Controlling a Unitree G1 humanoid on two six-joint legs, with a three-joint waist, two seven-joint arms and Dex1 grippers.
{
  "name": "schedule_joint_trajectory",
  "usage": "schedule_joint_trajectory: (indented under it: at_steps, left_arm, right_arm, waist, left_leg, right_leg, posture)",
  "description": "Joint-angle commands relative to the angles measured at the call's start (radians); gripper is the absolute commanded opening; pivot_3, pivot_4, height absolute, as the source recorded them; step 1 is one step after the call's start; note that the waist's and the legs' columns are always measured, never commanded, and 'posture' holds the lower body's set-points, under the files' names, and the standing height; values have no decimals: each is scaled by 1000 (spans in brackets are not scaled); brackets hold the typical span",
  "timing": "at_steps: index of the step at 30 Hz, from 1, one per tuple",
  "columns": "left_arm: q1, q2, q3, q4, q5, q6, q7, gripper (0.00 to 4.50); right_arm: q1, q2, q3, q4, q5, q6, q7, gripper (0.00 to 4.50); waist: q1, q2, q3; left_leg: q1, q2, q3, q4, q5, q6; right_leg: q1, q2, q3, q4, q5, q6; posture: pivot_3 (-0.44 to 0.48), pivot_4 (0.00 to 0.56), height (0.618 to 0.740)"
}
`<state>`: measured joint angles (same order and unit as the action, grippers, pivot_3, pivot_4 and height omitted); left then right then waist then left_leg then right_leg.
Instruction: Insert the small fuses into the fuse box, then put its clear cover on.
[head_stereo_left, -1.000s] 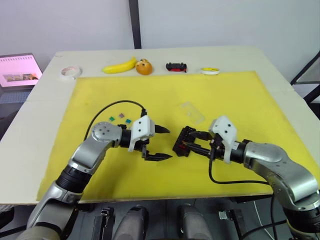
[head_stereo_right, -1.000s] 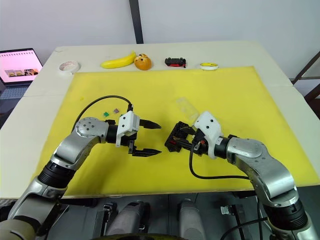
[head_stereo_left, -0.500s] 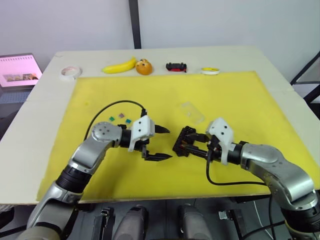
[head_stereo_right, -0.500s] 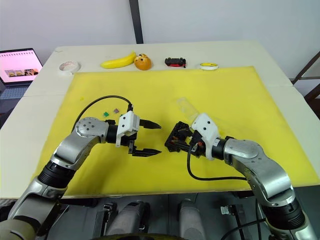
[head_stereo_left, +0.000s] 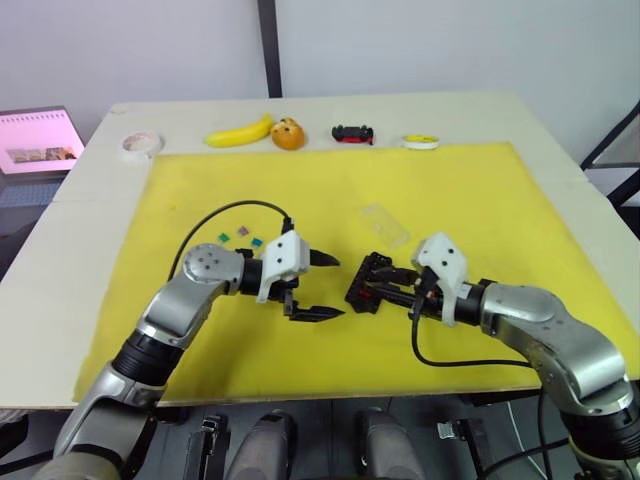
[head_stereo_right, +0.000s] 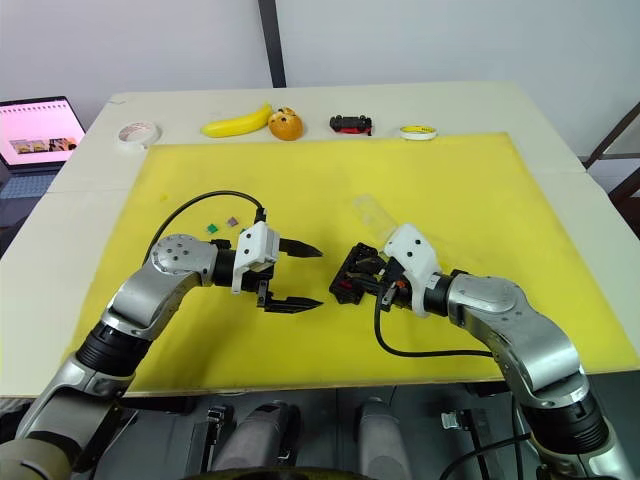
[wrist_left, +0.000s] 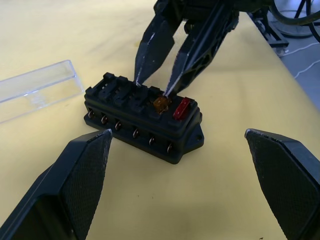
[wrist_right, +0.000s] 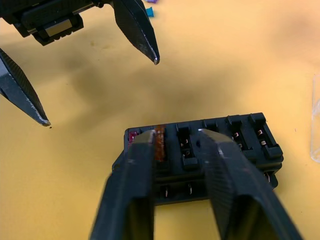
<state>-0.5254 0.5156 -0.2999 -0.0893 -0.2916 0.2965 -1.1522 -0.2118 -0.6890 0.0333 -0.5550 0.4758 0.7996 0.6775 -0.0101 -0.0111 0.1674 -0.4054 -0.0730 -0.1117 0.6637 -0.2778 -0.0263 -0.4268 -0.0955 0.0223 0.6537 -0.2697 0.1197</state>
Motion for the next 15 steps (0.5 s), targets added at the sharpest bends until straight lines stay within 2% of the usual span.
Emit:
schedule_joint_trajectory:
  at_steps: [1, 15]
  left_arm:
    - [-25, -1, 17, -22, -3, -7, -1, 4500]
    - [-20, 2, 18, -26, -6, -4, -3, 4500]
  right_arm:
    - [-9, -12, -4, -15, -2, -13, 9, 1419]
    - [-21, -8, -13, -35, 7, -17, 15, 1419]
  waist:
    - [0, 0, 0]
    - [0, 0, 0]
  left_leg:
    - [0, 0, 0, 0, 0, 0]
    - [0, 0, 0, 0, 0, 0]
  right_leg:
    - [0, 0, 0, 0, 0, 0]
    - [0, 0, 0, 0, 0, 0]
  posture:
    - [0, 150, 740]
    - [0, 150, 740]
